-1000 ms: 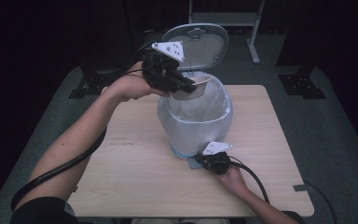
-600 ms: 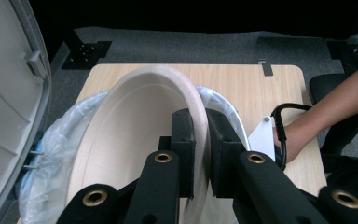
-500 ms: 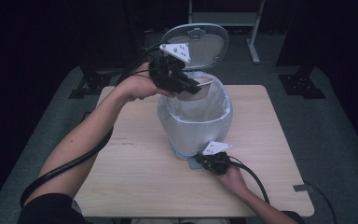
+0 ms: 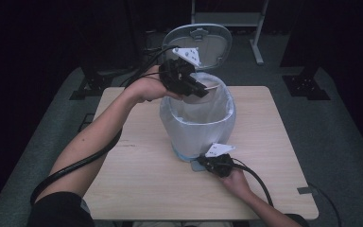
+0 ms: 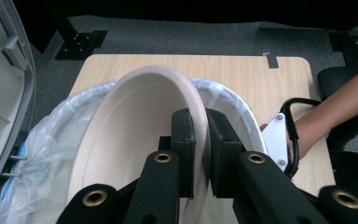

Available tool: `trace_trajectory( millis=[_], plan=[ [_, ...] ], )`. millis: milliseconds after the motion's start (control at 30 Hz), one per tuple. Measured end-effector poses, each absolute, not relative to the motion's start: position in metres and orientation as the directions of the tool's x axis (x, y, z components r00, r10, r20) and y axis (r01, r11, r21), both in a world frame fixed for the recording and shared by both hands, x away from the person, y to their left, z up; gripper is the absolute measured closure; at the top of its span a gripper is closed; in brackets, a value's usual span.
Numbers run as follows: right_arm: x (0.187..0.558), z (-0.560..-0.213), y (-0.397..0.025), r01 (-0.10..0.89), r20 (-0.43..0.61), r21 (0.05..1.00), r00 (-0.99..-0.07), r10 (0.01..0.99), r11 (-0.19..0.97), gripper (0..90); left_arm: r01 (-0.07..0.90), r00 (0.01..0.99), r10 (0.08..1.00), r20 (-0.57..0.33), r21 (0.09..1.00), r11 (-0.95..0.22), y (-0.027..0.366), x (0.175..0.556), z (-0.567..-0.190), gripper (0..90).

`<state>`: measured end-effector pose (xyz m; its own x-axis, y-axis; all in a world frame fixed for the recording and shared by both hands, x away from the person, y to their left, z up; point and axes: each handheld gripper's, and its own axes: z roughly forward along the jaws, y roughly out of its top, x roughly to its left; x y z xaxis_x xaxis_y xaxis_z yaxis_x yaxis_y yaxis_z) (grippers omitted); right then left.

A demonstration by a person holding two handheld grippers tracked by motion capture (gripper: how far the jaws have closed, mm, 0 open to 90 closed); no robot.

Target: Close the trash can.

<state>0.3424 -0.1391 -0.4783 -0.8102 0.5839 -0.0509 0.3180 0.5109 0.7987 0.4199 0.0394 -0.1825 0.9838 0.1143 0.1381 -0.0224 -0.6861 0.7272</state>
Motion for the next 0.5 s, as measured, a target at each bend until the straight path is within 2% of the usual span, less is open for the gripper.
trace_trajectory(
  millis=[500],
  plan=[
    [0.3424, -0.4783, -0.1391, 0.318, -0.051, 0.799, -0.81, 0.584, 0.511, 90.0, 0.008, 0.984, 0.133, 0.116, 0.724, -0.69, 0.0335, 0.4292, -0.1918, 81.9]
  ],
)
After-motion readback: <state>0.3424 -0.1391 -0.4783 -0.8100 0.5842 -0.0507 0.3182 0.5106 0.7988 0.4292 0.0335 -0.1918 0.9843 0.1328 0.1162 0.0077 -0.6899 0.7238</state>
